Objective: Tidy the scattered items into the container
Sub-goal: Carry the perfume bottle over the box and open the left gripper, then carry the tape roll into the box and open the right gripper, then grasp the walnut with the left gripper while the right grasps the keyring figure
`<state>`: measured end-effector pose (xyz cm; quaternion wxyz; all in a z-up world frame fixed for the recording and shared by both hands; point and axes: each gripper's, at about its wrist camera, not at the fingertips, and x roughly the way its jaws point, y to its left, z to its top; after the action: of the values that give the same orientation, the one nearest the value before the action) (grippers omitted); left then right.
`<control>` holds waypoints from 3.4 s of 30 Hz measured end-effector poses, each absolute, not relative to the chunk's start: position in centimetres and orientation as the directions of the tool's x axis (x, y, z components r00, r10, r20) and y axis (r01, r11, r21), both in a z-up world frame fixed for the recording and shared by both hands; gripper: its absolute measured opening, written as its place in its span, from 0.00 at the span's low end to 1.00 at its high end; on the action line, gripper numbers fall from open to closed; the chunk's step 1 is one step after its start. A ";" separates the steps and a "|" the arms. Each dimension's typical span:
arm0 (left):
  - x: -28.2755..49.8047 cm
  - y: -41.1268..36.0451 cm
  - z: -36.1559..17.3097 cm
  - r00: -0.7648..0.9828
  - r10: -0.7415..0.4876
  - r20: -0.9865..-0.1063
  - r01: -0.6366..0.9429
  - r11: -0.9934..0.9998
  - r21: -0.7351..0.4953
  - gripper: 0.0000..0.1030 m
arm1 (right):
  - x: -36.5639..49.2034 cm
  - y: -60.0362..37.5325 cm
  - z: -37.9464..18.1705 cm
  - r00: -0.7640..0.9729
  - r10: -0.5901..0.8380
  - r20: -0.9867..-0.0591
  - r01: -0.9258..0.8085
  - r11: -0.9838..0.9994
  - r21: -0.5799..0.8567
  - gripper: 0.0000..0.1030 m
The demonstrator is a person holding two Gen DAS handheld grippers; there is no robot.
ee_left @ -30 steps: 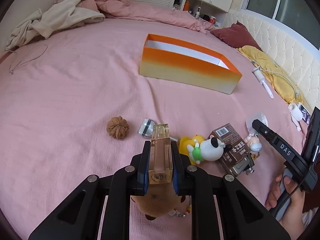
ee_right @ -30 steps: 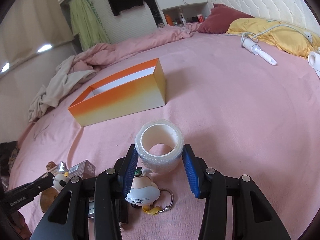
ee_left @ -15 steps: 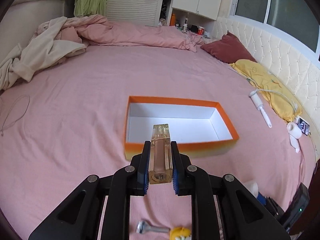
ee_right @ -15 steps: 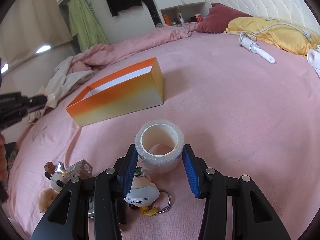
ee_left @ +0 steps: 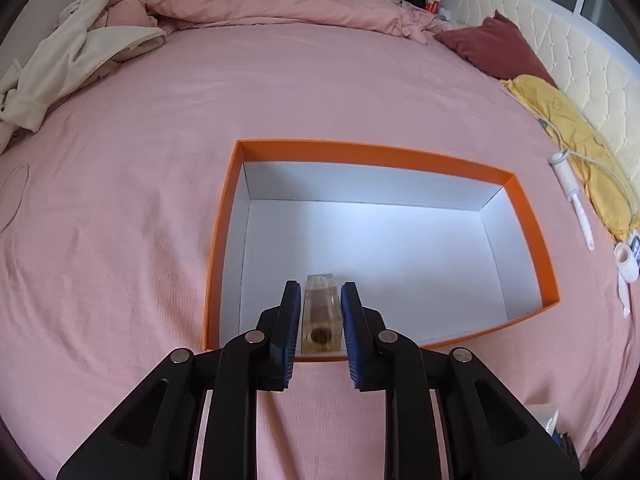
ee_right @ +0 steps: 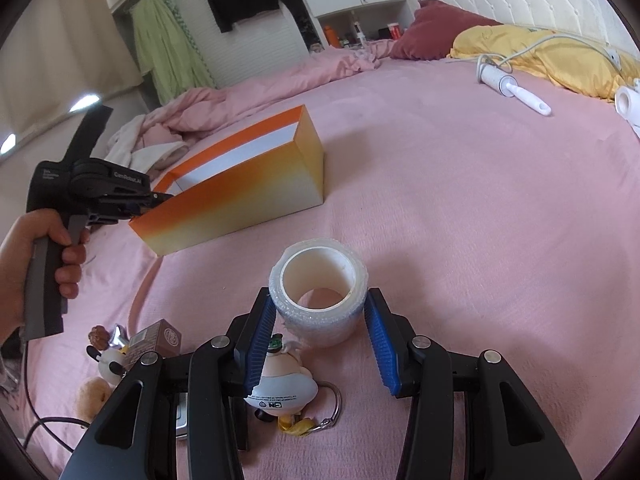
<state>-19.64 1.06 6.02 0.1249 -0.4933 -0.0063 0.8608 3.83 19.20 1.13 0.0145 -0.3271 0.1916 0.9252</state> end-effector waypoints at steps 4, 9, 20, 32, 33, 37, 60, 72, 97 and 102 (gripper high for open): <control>-19.2 0.8 6.8 -0.515 0.221 -0.828 -0.201 -0.970 -0.134 0.23 | 3.8 19.1 1.1 -0.784 -0.098 -0.613 -0.152 -0.927 0.342 0.44; -16.0 -1.8 9.7 -0.605 0.263 -0.751 -0.184 -0.965 -0.189 0.26 | 3.8 19.1 1.1 -0.785 -0.097 -0.612 -0.152 -0.928 0.341 0.44; -0.9 -7.8 8.0 -0.679 0.094 -0.728 -0.081 -0.995 -0.053 0.76 | 3.7 18.9 1.2 -0.781 -0.090 -0.618 -0.154 -0.931 0.331 0.44; -0.7 -7.5 4.4 -0.646 0.072 -0.760 -0.057 -0.997 -0.046 0.76 | 3.6 18.3 1.9 -0.768 -0.078 -0.636 -0.150 -0.943 0.297 0.44; -0.5 -7.5 4.5 -0.646 0.077 -0.759 -0.057 -0.997 -0.052 0.76 | 3.6 18.4 2.1 -0.769 -0.073 -0.635 -0.157 -0.942 0.298 0.44; -0.3 -7.6 4.8 -0.654 0.090 -0.751 -0.057 -0.996 -0.070 0.76 | 3.3 18.6 4.2 -0.794 -0.070 -0.604 -0.173 -0.926 0.335 0.44; -1.6 -9.0 5.2 -0.659 0.157 -0.735 -0.035 -0.983 -0.179 0.76 | -19.2 12.0 8.2 -0.673 -0.037 -0.738 -0.111 -0.982 0.151 0.44; -1.6 -9.1 5.2 -0.660 0.160 -0.734 -0.036 -0.983 -0.182 0.76 | -19.1 12.5 4.5 -0.612 -0.003 -0.791 -0.142 -0.983 0.113 0.51; -1.2 -11.4 4.5 -0.640 0.115 -0.759 0.048 -0.981 -0.189 0.76 | 4.8 18.2 3.6 -0.691 0.006 -0.723 -0.236 -0.947 0.217 0.62; -1.1 -11.6 4.5 -0.645 0.123 -0.755 0.044 -0.979 -0.197 0.76 | 4.6 16.7 2.3 -0.662 -0.043 -0.748 -0.168 -0.965 0.203 0.58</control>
<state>-1.15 -11.63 4.52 0.0218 -0.4210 -0.0994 0.9013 4.58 16.72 2.33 0.0346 -0.4097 0.1283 0.9025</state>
